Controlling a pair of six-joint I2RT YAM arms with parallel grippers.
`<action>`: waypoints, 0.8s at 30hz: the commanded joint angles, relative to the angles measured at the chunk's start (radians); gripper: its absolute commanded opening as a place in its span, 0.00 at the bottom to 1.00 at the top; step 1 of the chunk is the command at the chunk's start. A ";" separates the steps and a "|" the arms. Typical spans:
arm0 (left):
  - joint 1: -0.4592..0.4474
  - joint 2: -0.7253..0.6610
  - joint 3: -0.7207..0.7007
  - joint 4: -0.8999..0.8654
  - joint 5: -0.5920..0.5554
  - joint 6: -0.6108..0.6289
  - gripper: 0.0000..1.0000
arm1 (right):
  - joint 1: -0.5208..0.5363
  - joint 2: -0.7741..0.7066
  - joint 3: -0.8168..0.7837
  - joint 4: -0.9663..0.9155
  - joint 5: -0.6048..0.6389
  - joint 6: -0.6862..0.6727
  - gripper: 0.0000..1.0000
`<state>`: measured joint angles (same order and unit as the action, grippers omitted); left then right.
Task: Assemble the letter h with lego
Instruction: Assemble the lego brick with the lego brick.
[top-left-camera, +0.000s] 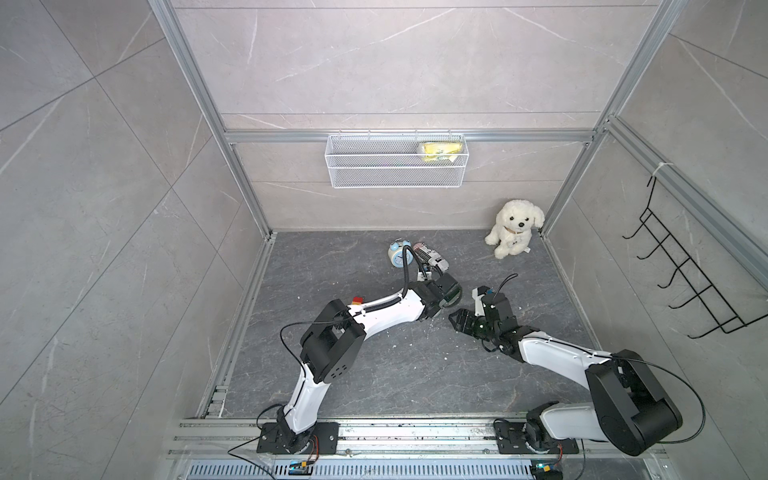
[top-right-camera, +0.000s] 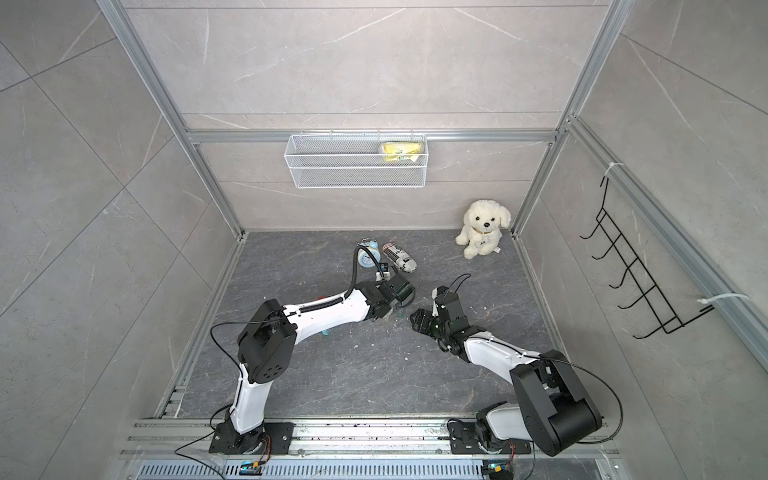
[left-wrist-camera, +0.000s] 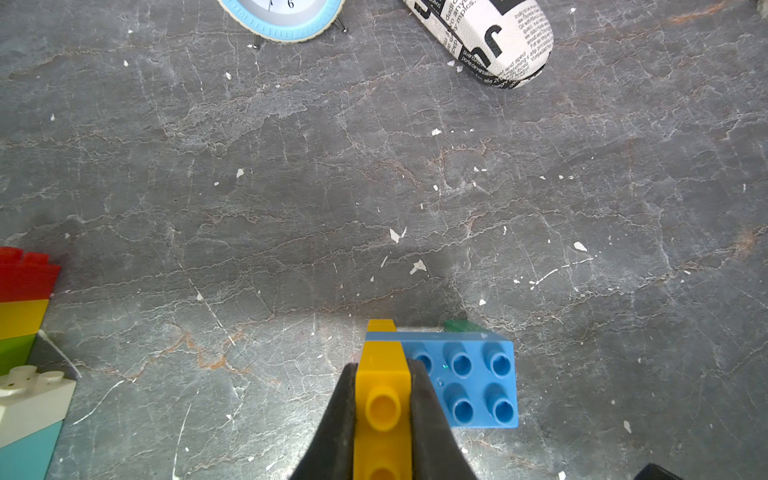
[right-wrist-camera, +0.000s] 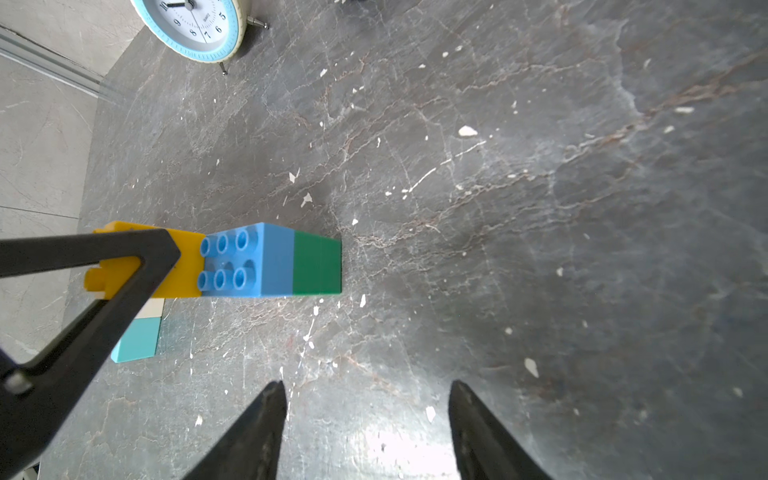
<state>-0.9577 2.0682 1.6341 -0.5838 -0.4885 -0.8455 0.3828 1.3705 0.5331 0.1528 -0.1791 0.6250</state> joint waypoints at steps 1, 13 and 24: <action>0.002 0.042 -0.001 -0.149 0.062 0.001 0.23 | -0.002 -0.024 -0.012 -0.011 0.020 -0.018 0.66; 0.003 -0.030 0.045 -0.155 0.063 0.027 0.73 | -0.003 -0.034 -0.013 -0.022 0.044 -0.032 0.72; 0.004 -0.271 -0.080 -0.042 0.137 0.124 0.87 | -0.001 -0.069 -0.020 0.012 0.060 -0.116 0.74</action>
<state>-0.9539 1.9083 1.5772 -0.6670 -0.3798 -0.7811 0.3828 1.3224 0.5270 0.1455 -0.1268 0.5560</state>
